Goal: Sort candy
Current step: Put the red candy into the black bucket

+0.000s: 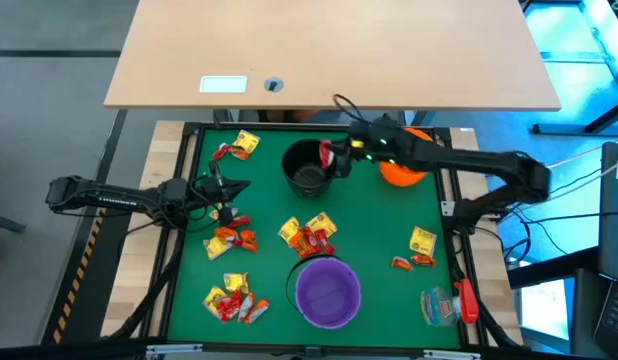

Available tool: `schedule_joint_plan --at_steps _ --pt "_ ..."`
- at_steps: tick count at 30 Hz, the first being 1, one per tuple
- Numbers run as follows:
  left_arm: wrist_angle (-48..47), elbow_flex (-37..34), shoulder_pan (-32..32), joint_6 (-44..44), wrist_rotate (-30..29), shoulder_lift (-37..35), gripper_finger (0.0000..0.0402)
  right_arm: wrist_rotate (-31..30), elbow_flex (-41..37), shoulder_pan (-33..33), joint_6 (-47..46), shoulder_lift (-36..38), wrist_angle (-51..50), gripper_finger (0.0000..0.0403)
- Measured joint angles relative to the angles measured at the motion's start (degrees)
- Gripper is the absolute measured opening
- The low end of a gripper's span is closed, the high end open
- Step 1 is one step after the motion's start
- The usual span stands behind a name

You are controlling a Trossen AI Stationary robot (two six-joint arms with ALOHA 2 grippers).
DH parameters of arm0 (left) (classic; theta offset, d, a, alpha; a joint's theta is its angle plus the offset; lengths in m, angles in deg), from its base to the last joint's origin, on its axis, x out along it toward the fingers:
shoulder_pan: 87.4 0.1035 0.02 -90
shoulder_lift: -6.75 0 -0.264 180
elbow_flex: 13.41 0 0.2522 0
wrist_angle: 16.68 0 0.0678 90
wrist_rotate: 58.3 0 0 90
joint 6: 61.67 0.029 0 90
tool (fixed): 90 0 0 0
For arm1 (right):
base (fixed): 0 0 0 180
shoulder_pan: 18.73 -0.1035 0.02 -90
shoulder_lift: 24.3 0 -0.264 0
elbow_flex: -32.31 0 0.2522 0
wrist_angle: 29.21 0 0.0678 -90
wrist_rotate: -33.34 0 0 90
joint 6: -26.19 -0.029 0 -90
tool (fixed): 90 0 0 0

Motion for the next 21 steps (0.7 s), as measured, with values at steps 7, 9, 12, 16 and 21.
schedule_joint_plan --at_steps 7,9,12,16,21 --pt "1.34 0.00 -0.01 2.04 -0.86 0.00 0.0000 3.05 11.79 0.52 2.20 -12.02 -3.75 0.0011" --pt "1.79 0.00 0.01 2.05 -0.90 0.00 0.0000 3.07 14.02 0.52 2.33 -14.30 -5.83 0.0011" --pt "2.80 0.00 -0.01 2.93 -0.92 0.00 0.0000 2.99 15.93 0.52 3.04 -16.42 -7.95 0.0011" --pt "3.54 0.00 0.01 3.03 -0.92 0.00 0.0000 0.64 16.24 0.52 3.69 -16.89 -8.59 0.0012" --pt "3.65 0.00 0.01 3.03 -0.90 0.00 0.0000 -1.67 16.28 0.52 3.87 -16.89 -8.42 0.0026"
